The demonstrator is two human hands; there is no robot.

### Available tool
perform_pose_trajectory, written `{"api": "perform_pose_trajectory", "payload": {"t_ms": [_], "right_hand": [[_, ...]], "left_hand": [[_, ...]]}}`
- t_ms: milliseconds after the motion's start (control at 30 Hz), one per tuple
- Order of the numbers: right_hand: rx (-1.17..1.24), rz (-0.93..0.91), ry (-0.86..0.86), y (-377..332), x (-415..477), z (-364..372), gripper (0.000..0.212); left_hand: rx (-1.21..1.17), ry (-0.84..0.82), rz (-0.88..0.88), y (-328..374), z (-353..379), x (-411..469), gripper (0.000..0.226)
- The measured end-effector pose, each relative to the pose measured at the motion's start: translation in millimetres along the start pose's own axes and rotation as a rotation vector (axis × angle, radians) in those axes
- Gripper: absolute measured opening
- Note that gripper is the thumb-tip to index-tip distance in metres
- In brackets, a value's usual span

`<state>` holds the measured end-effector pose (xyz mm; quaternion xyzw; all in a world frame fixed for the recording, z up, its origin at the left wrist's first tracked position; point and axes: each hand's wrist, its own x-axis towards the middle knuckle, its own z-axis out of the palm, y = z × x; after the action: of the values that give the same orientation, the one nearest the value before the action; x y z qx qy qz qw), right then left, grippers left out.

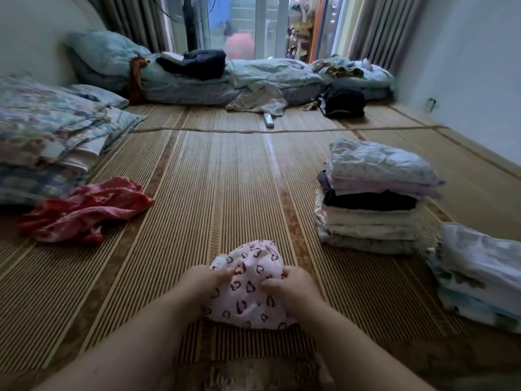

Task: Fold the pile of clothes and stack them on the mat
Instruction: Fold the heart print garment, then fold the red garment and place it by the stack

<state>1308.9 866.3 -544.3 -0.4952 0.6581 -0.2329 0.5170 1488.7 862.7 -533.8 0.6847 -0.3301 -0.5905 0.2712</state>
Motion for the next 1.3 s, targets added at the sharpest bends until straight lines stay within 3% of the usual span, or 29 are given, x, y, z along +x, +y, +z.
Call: {"api": "perform_pose_trajectory", "payload": {"t_ms": [133,233,533,667,800,867,1000,1067,1100,1200,1300], "right_hand": [[0.339,-0.013,0.019,11,-31,-42,0.020],[0.344,-0.100,0.157,24,-57,-99,0.006],[0.375,-0.245,0.538,68,-102,-298,0.010],[0.374,-0.198,0.601,83,-89,-357,0.008],[-0.209,0.103,0.584,111,-57,-381,0.019],[-0.374,0.170,0.550,124,-44,-381,0.017],[-0.367,0.197,0.525,131,-36,-375,0.038],[-0.377,0.215,0.599,130,-37,-372,0.047],[-0.409,0.214,0.656,128,-39,-371,0.053],[-0.480,0.051,0.809,109,-53,-358,0.060],[-0.448,-0.249,0.843,75,-63,-326,0.046]], "left_hand": [[-0.069,-0.187,0.013,8,35,-11,0.022],[-0.095,-0.264,0.107,26,90,-21,0.023],[-0.125,-0.595,0.364,110,294,-48,0.026],[-0.090,-0.547,0.358,134,360,-33,0.030],[0.228,-0.418,0.353,124,389,-8,0.017],[0.297,-0.376,0.338,118,393,0,0.005],[0.378,-0.342,0.400,115,388,2,0.018],[0.403,-0.332,0.421,117,382,-1,0.013],[0.431,-0.335,0.445,118,377,-3,0.018],[0.486,-0.300,0.541,118,355,-6,0.067],[0.443,-0.286,0.654,112,313,-12,0.069]]}}
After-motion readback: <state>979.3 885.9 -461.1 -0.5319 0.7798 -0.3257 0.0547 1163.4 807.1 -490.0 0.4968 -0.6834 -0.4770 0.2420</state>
